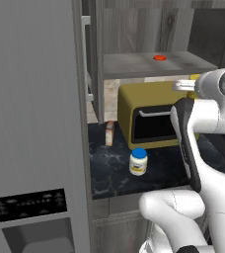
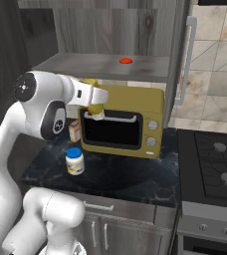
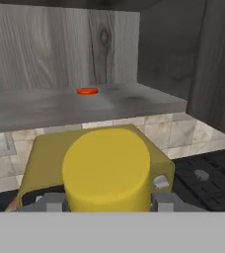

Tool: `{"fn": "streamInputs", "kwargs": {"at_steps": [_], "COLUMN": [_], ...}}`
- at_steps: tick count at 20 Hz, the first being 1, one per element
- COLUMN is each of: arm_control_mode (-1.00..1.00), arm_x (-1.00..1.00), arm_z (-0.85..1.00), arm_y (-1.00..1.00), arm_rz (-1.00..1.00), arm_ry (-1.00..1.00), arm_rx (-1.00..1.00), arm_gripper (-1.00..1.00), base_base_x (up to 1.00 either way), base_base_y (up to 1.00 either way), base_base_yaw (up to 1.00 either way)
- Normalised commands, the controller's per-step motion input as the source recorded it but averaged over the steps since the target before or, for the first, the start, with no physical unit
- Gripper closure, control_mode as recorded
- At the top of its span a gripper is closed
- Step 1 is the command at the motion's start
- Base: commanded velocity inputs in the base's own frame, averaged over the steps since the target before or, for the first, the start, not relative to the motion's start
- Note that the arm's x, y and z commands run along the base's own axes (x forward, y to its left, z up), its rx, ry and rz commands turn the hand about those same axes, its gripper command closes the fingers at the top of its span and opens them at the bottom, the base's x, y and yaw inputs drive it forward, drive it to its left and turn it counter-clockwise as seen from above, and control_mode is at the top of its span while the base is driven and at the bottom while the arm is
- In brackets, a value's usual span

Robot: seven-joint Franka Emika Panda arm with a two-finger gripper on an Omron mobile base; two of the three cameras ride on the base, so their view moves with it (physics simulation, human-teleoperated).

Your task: Pick the mustard and mayonnaise from the counter and place them in the cabinet.

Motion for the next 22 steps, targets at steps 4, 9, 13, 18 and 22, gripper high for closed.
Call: {"fn": "streamInputs", "kwargs": {"at_steps": [4, 9, 13, 18, 22], "arm_control_mode": [-1.0, -1.0, -1.0, -1.0, -1.0], "arm_x": [0.0, 0.05, 0.17, 0.28, 0.22], "arm_z": [0.49, 0.27, 0.13, 0.13, 0.33], "arm_y": [-0.11, -0.15, -0.12, -0.08, -0.08], "arm_rz": [0.0, 0.0, 0.0, 0.0, 0.0], "arm_ry": [-0.15, -0.09, -0.02, 0.0, 0.0], "arm_rx": [0.02, 0.03, 0.0, 0.0, 0.0], "arm_gripper": [1.0, 1.0, 1.0, 1.0, 1.0], "base_base_x": [0.0, 0.0, 0.0, 0.0, 0.0], "base_base_y": [0.0, 0.0, 0.0, 0.0, 0.0], "base_base_yaw": [0.0, 0.0, 0.0, 0.0, 0.0]}}
